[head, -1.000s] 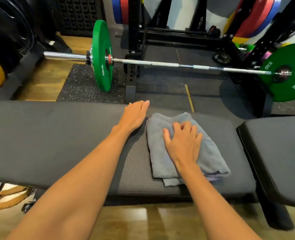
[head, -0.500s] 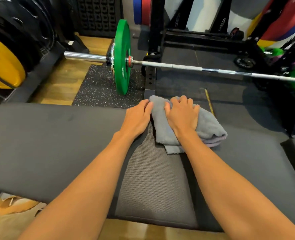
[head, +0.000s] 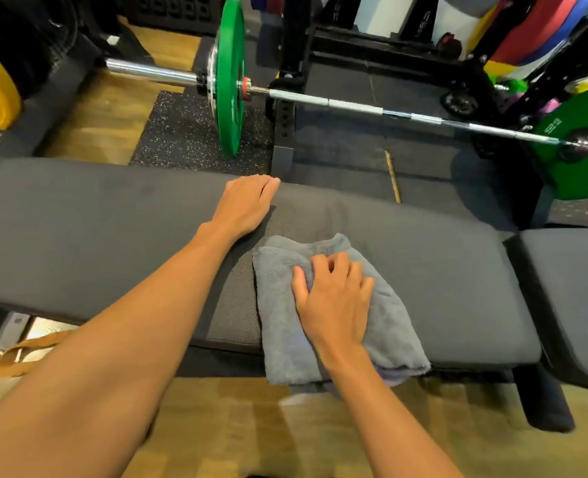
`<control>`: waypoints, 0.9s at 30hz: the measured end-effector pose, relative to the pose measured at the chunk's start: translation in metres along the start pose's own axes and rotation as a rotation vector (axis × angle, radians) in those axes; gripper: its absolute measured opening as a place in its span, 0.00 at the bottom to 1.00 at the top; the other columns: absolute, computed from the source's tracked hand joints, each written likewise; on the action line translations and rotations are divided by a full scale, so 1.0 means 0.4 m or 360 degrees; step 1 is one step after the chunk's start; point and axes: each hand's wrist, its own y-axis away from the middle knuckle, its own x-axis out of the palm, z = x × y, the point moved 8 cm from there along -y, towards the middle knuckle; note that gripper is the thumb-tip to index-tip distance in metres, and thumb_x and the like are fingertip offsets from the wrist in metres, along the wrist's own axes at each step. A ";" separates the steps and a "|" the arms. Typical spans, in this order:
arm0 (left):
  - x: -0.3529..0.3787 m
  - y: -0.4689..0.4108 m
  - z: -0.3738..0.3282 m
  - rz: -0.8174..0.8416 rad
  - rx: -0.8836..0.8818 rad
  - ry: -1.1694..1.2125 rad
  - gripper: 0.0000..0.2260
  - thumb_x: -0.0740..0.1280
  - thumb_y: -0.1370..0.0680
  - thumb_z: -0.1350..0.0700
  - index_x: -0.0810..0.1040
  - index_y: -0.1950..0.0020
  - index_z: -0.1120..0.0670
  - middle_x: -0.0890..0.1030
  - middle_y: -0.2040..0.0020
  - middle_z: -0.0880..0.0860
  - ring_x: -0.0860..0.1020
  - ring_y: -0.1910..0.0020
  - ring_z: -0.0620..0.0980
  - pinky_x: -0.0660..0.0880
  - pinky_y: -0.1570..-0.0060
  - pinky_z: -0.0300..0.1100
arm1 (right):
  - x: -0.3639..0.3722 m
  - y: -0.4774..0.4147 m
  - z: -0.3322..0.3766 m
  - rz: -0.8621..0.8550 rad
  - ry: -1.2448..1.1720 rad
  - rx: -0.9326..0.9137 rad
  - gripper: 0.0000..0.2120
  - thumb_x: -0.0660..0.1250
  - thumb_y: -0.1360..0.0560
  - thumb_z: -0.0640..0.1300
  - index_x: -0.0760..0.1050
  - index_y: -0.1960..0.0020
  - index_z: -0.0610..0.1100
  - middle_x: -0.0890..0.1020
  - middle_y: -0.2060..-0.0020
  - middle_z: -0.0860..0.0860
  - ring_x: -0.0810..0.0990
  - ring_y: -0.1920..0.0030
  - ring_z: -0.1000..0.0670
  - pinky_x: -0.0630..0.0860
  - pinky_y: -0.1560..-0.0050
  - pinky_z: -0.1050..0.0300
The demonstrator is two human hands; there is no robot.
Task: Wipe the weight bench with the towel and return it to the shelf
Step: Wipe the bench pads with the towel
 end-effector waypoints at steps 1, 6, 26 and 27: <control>-0.009 -0.008 0.011 -0.0022 0.0001 -0.0007 0.17 0.51 0.17 0.51 0.67 0.64 0.53 0.73 0.65 0.51 0.74 0.58 0.57 0.64 0.53 0.49 | 0.008 -0.027 0.009 -0.0006 -0.0001 -0.0003 0.15 0.59 0.22 0.56 0.74 0.57 0.45 0.76 0.59 0.46 0.71 0.59 0.43 0.64 0.62 0.48; -0.015 -0.058 0.096 -0.0126 -0.0136 0.0248 0.23 0.51 0.17 0.47 0.79 0.50 0.61 0.82 0.50 0.58 0.77 0.49 0.55 0.68 0.45 0.48 | 0.114 -0.282 0.084 -0.0030 0.0022 -0.0046 0.18 0.54 0.21 0.56 0.76 0.51 0.44 0.78 0.51 0.43 0.74 0.51 0.41 0.64 0.56 0.46; -0.117 0.027 0.093 0.0004 -0.0177 0.0008 0.14 0.51 0.16 0.51 0.72 0.57 0.50 0.78 0.59 0.51 0.75 0.51 0.62 0.66 0.40 0.55 | 0.018 -0.036 0.158 0.0013 0.0015 -0.0182 0.15 0.59 0.22 0.56 0.73 0.58 0.46 0.74 0.60 0.46 0.69 0.60 0.45 0.61 0.61 0.49; -0.123 0.019 0.096 -0.0015 -0.0135 -0.0002 0.14 0.51 0.16 0.52 0.66 0.61 0.49 0.73 0.64 0.48 0.74 0.57 0.60 0.66 0.41 0.55 | 0.023 -0.050 0.167 -0.0031 0.0036 -0.0165 0.15 0.59 0.22 0.55 0.73 0.58 0.45 0.74 0.61 0.47 0.69 0.61 0.45 0.60 0.61 0.49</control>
